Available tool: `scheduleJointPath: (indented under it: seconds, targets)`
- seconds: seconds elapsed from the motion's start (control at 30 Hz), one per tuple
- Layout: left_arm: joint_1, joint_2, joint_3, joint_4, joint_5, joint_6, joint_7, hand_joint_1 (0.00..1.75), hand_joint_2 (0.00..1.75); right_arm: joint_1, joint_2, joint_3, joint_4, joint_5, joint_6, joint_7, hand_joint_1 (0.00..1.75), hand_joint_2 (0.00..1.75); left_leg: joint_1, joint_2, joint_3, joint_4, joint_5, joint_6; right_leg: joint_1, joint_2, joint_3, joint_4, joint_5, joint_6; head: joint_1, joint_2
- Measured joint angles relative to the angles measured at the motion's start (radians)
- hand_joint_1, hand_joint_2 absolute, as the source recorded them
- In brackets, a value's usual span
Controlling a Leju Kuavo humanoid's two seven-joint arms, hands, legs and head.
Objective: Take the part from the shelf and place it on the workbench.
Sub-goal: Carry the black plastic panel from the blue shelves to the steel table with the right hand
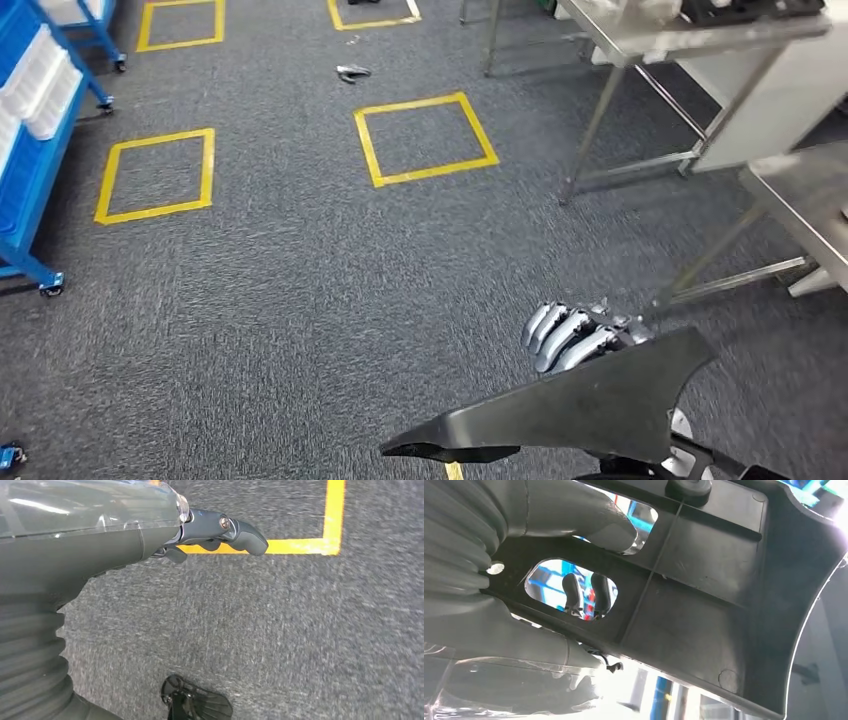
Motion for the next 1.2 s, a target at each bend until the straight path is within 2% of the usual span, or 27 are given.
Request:
scheduleJointPath:
  seconds: [0.07, 0.13, 0.2, 0.23, 0.27, 0.3, 0.33, 0.37, 0.43, 0.47, 0.5, 0.53, 0.57, 0.6, 0.63, 0.7, 0.77, 0.8, 0.83, 0.87, 0.93, 0.97, 1.0, 1.07, 1.1, 1.13, 1.2]
  targets:
    - [-0.004, 0.0, 0.0, 0.0, 0.003, -0.001, -0.001, 0.0, 1.75, -0.007, -0.003, 0.006, -0.001, -0.01, -0.006, 0.0, 1.24, 1.75, 0.001, 0.014, 0.006, -0.001, -0.005, -0.011, 0.0, 0.023, 0.0, -0.003, 0.003, -0.012, 0.0, 0.0]
    - [-0.007, -0.001, 0.0, 0.0, 0.008, -0.003, -0.003, 0.0, 1.75, -0.022, -0.008, 0.012, -0.003, -0.023, -0.008, -0.001, 1.24, 1.75, 0.005, -0.013, -0.004, 0.032, -0.031, -0.019, -0.005, 0.043, 0.005, -0.011, 0.008, -0.025, -0.001, 0.0]
    - [-0.005, -0.003, 0.0, 0.0, 0.012, -0.006, -0.009, 0.0, 1.75, -0.041, -0.011, 0.021, -0.005, -0.029, -0.004, -0.001, 1.24, 1.75, 0.008, -0.062, -0.055, 0.143, -0.092, -0.023, -0.006, 0.063, 0.007, -0.014, 0.01, -0.034, -0.004, 0.0]
    - [-0.003, -0.003, 0.0, 0.0, 0.014, -0.009, -0.012, 0.0, 1.75, -0.047, -0.011, 0.025, -0.006, -0.029, 0.0, -0.001, 1.24, 1.75, 0.008, -0.076, -0.09, 0.213, -0.121, -0.024, -0.004, 0.074, 0.007, -0.013, 0.01, -0.037, -0.005, 0.0]
    - [-0.001, -0.004, 0.0, 0.0, 0.015, -0.011, -0.016, 0.0, 1.75, -0.052, -0.011, 0.028, -0.006, -0.029, 0.003, -0.001, 1.24, 1.75, 0.008, -0.083, -0.12, 0.266, -0.136, -0.024, -0.003, 0.087, 0.007, -0.012, 0.009, -0.038, -0.005, 0.0]
    - [0.0, -0.005, 0.0, 0.0, 0.015, -0.013, -0.02, 0.0, 1.75, -0.056, -0.012, 0.028, -0.007, -0.029, 0.006, -0.001, 1.24, 1.75, 0.008, -0.087, -0.135, 0.287, -0.131, -0.024, -0.002, 0.099, 0.007, -0.011, 0.008, -0.038, -0.005, 0.0]
    - [0.0, -0.006, 0.0, 0.0, 0.015, -0.016, -0.022, 0.0, 1.75, -0.06, -0.012, 0.028, -0.009, -0.029, 0.007, -0.001, 1.24, 1.75, 0.008, -0.089, -0.134, 0.272, -0.107, -0.023, -0.002, 0.112, 0.007, -0.008, 0.007, -0.037, -0.005, 0.0]
    - [-0.001, -0.007, 0.0, 0.0, 0.014, -0.018, -0.023, 0.0, 1.75, -0.063, -0.013, 0.028, -0.011, -0.029, 0.007, 0.0, 1.24, 1.75, 0.008, -0.095, -0.115, 0.22, -0.069, -0.021, -0.002, 0.124, 0.008, -0.005, 0.005, -0.036, -0.005, 0.0]
    - [-0.002, -0.008, 0.0, 0.0, 0.01, -0.021, -0.024, 0.0, 1.75, -0.065, -0.015, 0.028, -0.021, -0.028, 0.006, 0.0, 1.24, 1.75, 0.011, -0.133, -0.063, 0.09, -0.006, -0.014, -0.002, 0.146, 0.006, 0.003, 0.0, -0.029, -0.005, 0.0]
    - [-0.002, -0.009, 0.0, 0.0, 0.008, -0.022, -0.024, 0.0, 1.75, -0.062, -0.015, 0.028, -0.025, -0.024, 0.004, 0.0, 1.24, 1.75, 0.011, -0.151, -0.044, 0.047, 0.008, -0.011, -0.003, 0.157, 0.003, 0.006, -0.001, -0.024, -0.005, 0.0]
    - [-0.002, -0.01, 0.0, 0.0, 0.007, -0.021, -0.023, 0.0, 1.75, -0.057, -0.016, 0.028, -0.03, -0.019, 0.003, 0.0, 1.24, 1.75, 0.01, -0.163, -0.036, 0.027, 0.01, -0.007, -0.004, 0.166, 0.0, 0.008, -0.002, -0.018, -0.004, 0.0]
    - [-0.003, -0.012, 0.0, 0.0, 0.007, -0.02, -0.022, 0.0, 1.75, -0.051, -0.017, 0.028, -0.034, -0.012, 0.002, 0.0, 1.24, 1.75, 0.008, -0.162, -0.033, 0.023, 0.007, -0.002, -0.005, 0.175, -0.003, 0.008, -0.001, -0.012, -0.004, 0.0]
    - [-0.004, -0.015, 0.0, 0.0, 0.006, -0.018, -0.02, 0.0, 1.75, -0.043, -0.019, 0.028, -0.04, -0.007, 0.001, 0.0, 1.24, 1.75, 0.008, -0.151, -0.031, 0.021, 0.009, 0.004, -0.007, 0.182, -0.004, 0.007, 0.0, -0.005, -0.005, 0.0]
    - [-0.005, -0.018, 0.0, 0.0, 0.005, -0.016, -0.018, 0.0, 1.75, -0.037, -0.022, 0.027, -0.045, -0.004, 0.001, 0.0, 1.24, 1.75, 0.009, -0.14, -0.029, 0.016, 0.012, 0.011, -0.007, 0.173, -0.006, 0.011, -0.003, 0.001, -0.004, 0.0]
    - [-0.006, -0.021, 0.0, 0.0, 0.002, -0.015, -0.017, 0.0, 1.75, -0.034, -0.025, 0.026, -0.051, -0.003, 0.003, 0.0, 1.24, 1.75, 0.01, -0.128, -0.026, 0.011, 0.014, 0.018, -0.006, 0.152, -0.014, 0.028, -0.015, 0.006, -0.002, 0.0]
    - [-0.005, -0.025, 0.0, 0.001, -0.002, -0.013, -0.014, 0.0, 1.75, -0.033, -0.03, 0.021, -0.057, -0.004, 0.007, -0.001, 1.24, 1.75, 0.011, -0.104, -0.021, 0.005, 0.015, 0.028, -0.005, 0.097, -0.057, 0.116, -0.063, 0.016, 0.002, 0.0]
    - [-0.003, -0.027, -0.001, 0.001, -0.008, -0.014, -0.011, 0.0, 1.75, -0.031, -0.035, 0.016, -0.059, -0.004, 0.01, -0.001, 1.24, 1.75, 0.009, -0.079, -0.021, 0.005, 0.012, 0.031, -0.01, 0.076, -0.117, 0.229, -0.11, 0.023, 0.003, 0.0]
    - [-0.003, -0.028, -0.002, 0.001, -0.011, -0.016, -0.01, 0.0, 1.75, -0.029, -0.037, 0.013, -0.059, -0.004, 0.01, -0.001, 1.24, 1.75, 0.009, -0.067, -0.02, 0.005, 0.01, 0.032, -0.012, 0.072, -0.133, 0.256, -0.112, 0.025, 0.003, 0.0]
    - [-0.004, -0.03, -0.003, 0.001, -0.012, -0.017, -0.01, 0.0, 1.75, -0.029, -0.04, 0.01, -0.059, -0.003, 0.01, -0.001, 1.24, 1.75, 0.009, -0.055, -0.018, 0.005, 0.008, 0.031, -0.014, 0.069, -0.131, 0.249, -0.096, 0.026, 0.003, 0.0]
    - [-0.005, -0.031, -0.005, 0.001, -0.013, -0.019, -0.01, 0.0, 1.75, -0.029, -0.043, 0.008, -0.059, -0.003, 0.01, -0.001, 1.24, 1.75, 0.009, -0.045, -0.015, 0.005, 0.006, 0.029, -0.014, 0.062, -0.108, 0.205, -0.066, 0.025, 0.003, 0.0]
    - [-0.007, -0.034, -0.008, 0.001, -0.013, -0.021, -0.011, 0.0, 1.75, -0.028, -0.047, 0.006, -0.059, -0.001, 0.011, -0.001, 1.24, 1.75, 0.006, -0.026, -0.007, 0.006, -0.001, 0.021, -0.008, 0.022, -0.038, 0.074, -0.009, 0.017, 0.003, 0.0]
    - [-0.007, -0.036, -0.009, 0.001, -0.013, -0.021, -0.012, 0.0, 1.75, -0.028, -0.048, 0.006, -0.06, 0.001, 0.011, -0.001, 1.24, 1.75, 0.004, -0.017, -0.003, 0.006, -0.004, 0.016, -0.003, 0.006, -0.014, 0.027, 0.006, 0.011, 0.003, 0.0]
    - [-0.008, -0.038, -0.009, 0.001, -0.012, -0.021, -0.014, 0.0, 1.75, -0.026, -0.049, 0.005, -0.061, 0.006, 0.011, -0.002, 1.24, 1.75, 0.002, -0.009, 0.0, 0.006, -0.007, 0.011, 0.002, -0.004, -0.003, 0.003, 0.008, 0.004, 0.003, 0.0]
    - [-0.011, -0.042, -0.01, 0.001, -0.01, -0.023, -0.018, 0.0, 1.75, -0.006, -0.05, 0.005, -0.068, 0.022, 0.009, -0.003, 1.24, 1.75, 0.0, 0.008, 0.008, 0.001, -0.011, 0.001, 0.006, 0.011, -0.003, -0.004, 0.006, -0.006, 0.002, 0.0]
    - [-0.013, -0.044, -0.01, 0.001, -0.007, -0.025, -0.02, 0.0, 1.75, 0.011, -0.05, 0.004, -0.075, 0.031, 0.008, -0.003, 1.24, 1.75, 0.001, 0.007, 0.013, 0.002, -0.015, -0.005, 0.003, 0.021, 0.0, -0.008, 0.007, -0.012, 0.002, 0.0]
    - [-0.014, -0.047, -0.01, 0.001, -0.005, -0.026, -0.021, 0.0, 1.75, 0.028, -0.051, 0.004, -0.084, 0.038, 0.007, -0.004, 1.24, 1.75, 0.002, -0.006, 0.012, 0.012, -0.026, -0.01, 0.0, 0.03, 0.005, -0.014, 0.009, -0.017, 0.002, 0.0]
    - [-0.014, -0.051, -0.01, 0.001, -0.002, -0.027, -0.022, 0.0, 1.75, 0.057, -0.051, 0.004, -0.104, 0.046, 0.006, -0.005, 1.24, 1.75, 0.006, -0.052, -0.022, 0.094, -0.076, -0.016, -0.006, 0.048, 0.012, -0.022, 0.012, -0.028, 0.0, 0.0]
